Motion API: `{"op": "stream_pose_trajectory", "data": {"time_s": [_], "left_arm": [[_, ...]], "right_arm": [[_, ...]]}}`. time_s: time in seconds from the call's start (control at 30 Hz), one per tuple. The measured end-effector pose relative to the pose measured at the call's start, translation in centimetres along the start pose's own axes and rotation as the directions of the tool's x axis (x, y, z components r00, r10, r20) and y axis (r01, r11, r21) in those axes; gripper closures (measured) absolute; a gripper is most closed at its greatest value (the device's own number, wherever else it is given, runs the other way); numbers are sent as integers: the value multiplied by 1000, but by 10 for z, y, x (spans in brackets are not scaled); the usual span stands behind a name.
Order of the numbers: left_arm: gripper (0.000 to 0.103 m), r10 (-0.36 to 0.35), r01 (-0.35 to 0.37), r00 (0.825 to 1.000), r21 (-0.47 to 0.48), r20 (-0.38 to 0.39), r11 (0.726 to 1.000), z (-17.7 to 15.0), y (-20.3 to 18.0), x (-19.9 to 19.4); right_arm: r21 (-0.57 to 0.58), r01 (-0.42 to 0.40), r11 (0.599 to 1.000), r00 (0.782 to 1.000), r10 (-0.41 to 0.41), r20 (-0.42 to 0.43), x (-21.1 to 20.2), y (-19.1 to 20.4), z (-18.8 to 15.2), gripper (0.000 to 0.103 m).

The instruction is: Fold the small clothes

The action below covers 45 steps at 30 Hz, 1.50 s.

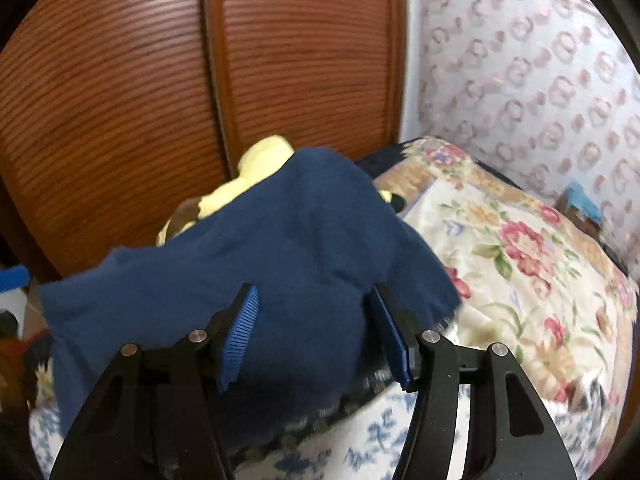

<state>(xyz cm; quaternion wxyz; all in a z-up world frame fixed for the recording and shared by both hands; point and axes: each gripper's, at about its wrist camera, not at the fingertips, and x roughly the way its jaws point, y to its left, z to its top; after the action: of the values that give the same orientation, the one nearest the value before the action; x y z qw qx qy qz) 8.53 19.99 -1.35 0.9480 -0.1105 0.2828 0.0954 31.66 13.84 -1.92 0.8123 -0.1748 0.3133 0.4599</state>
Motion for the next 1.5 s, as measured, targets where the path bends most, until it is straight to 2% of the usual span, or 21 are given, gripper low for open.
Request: {"op": "stream_pose_trajectory", "data": {"time_s": [0.13, 0.17, 0.27, 0.37, 0.43, 0.63, 0.8, 0.87, 1.07, 1.17, 1.37, 1.5], "left_arm": [[45, -31, 31, 999, 63, 8, 998, 0, -25, -4], [45, -36, 35, 999, 76, 6, 996, -1, -32, -5], [45, -62, 62, 998, 105, 4, 993, -5, -52, -9], [45, -88, 86, 996, 139, 9, 987, -12, -73, -15], [45, -108, 104, 994, 162, 13, 981, -17, -88, -20], [45, -134, 125, 991, 197, 31, 972, -28, -127, -34], [45, -168, 154, 984, 210, 53, 966, -29, -151, -46], [45, -169, 152, 983, 214, 67, 965, -28, -160, -51], [45, -201, 178, 976, 227, 84, 958, -29, -180, -65], [44, -198, 169, 975, 237, 100, 957, -30, -187, -73], [44, -193, 162, 975, 244, 110, 956, -28, -191, -80], [44, -189, 155, 975, 247, 120, 957, -27, -191, -85]], "right_arm": [[15, 39, 999, 998, -39, 45, -51, 7, -15, 44], [22, 77, 997, 995, -79, 62, -71, 10, -24, 44], [57, 111, 992, 989, -116, 87, -110, 15, -44, 44], [103, 167, 981, 976, -179, 122, -153, 17, -73, 44], [122, 199, 972, 968, -215, 131, -172, 18, -87, 39], [200, 291, 936, 935, -322, 150, -234, 20, -137, 21], [281, 349, 894, 897, -405, 177, -285, 23, -173, 18], [312, 381, 870, 873, -450, 189, -305, 25, -185, 18], [379, 432, 818, 821, -531, 210, -348, 31, -210, 18], [404, 442, 801, 804, -553, 217, -361, 33, -218, 18], [424, 456, 782, 785, -578, 222, -373, 36, -226, 18], [433, 455, 778, 784, -581, 220, -373, 36, -228, 18]]}}
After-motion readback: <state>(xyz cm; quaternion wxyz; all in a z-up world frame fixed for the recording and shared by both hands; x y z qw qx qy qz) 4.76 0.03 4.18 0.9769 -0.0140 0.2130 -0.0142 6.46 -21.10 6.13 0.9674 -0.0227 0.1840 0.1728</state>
